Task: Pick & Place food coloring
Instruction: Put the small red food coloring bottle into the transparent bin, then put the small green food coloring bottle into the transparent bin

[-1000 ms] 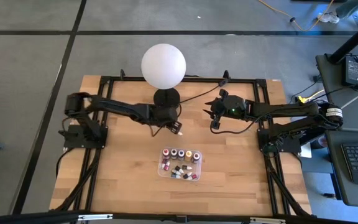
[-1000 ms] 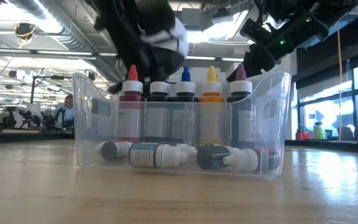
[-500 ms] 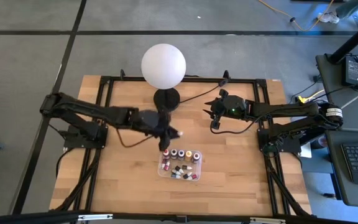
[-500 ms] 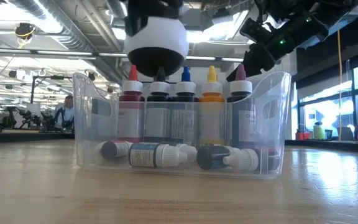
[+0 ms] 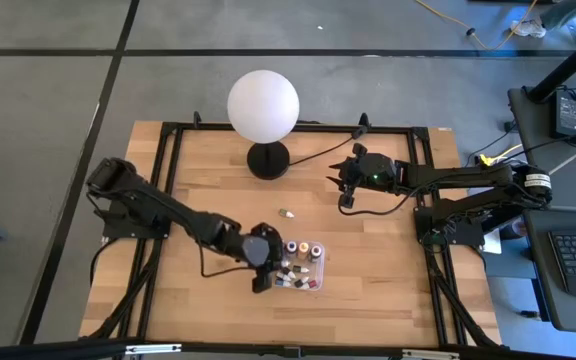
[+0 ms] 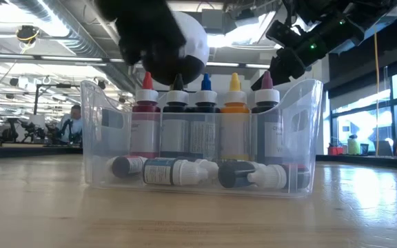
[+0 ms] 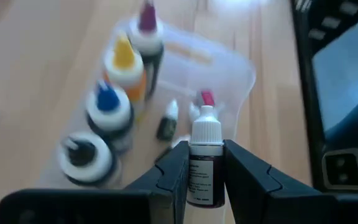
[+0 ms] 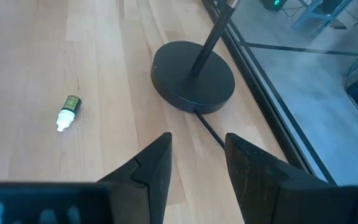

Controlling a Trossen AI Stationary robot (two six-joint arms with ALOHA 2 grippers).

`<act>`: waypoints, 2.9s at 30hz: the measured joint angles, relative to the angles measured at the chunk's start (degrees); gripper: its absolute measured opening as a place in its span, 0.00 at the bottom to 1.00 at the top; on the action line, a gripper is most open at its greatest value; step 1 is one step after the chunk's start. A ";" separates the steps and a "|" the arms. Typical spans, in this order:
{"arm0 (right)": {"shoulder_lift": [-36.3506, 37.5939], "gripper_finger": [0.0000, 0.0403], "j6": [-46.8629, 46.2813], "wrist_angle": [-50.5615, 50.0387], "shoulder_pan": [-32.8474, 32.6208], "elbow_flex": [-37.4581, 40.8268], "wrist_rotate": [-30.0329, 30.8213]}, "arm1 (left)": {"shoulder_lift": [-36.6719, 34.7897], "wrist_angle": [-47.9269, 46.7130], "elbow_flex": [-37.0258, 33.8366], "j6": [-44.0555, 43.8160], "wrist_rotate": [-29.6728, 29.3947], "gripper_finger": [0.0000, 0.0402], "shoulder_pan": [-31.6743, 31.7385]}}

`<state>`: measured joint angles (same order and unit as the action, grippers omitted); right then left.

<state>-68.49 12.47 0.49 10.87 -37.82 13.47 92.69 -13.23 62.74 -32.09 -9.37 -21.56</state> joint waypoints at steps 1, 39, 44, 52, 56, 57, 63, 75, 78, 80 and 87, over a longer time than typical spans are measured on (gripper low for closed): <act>0.00 0.38 0.00 -0.04 0.00 0.00 0.00 | 0.89 -0.07 0.00 -0.15 0.00 0.21 -0.44; -0.02 0.38 -0.22 -1.24 -0.02 0.02 -0.17 | 8.19 2.10 0.00 -4.63 -0.17 0.26 -1.97; -0.02 0.38 -0.22 -1.24 0.00 0.02 -0.17 | 8.19 2.34 0.00 -5.69 -0.17 0.31 -1.97; -0.02 0.38 -0.22 -1.08 -0.02 0.02 -1.33 | 1.89 5.36 0.00 -5.68 2.85 0.35 -1.49; -0.02 0.38 -1.61 -0.14 -0.04 0.02 -2.25 | -5.33 5.69 0.02 -5.70 -0.31 0.34 -1.10; -0.03 0.38 -3.36 0.46 -0.04 0.07 -4.00 | -7.31 5.33 0.02 -5.63 -2.26 0.34 -0.88; -2.65 0.38 -6.26 8.72 -0.18 0.06 -23.18 | -17.33 2.74 0.02 -0.09 -9.90 0.35 3.06; -22.46 0.38 -11.97 22.74 -2.39 -1.80 -18.44 | -26.41 2.32 -6.89 14.49 -7.91 0.35 13.17; -26.95 0.38 -13.98 23.35 -3.29 -4.57 -18.32 | -26.65 1.85 -8.41 15.62 -7.56 0.35 14.73; -30.05 0.38 -12.93 24.14 -4.04 -6.53 -19.77 | -26.69 2.12 -9.21 16.63 -7.54 0.34 15.55; -37.97 0.38 -8.96 25.52 -6.33 -12.88 -17.85 | -26.67 1.16 -11.91 17.89 -5.76 0.35 17.95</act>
<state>-106.45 3.51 26.01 4.55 -50.71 -4.37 66.02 -12.08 50.83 -14.19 -15.12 -3.61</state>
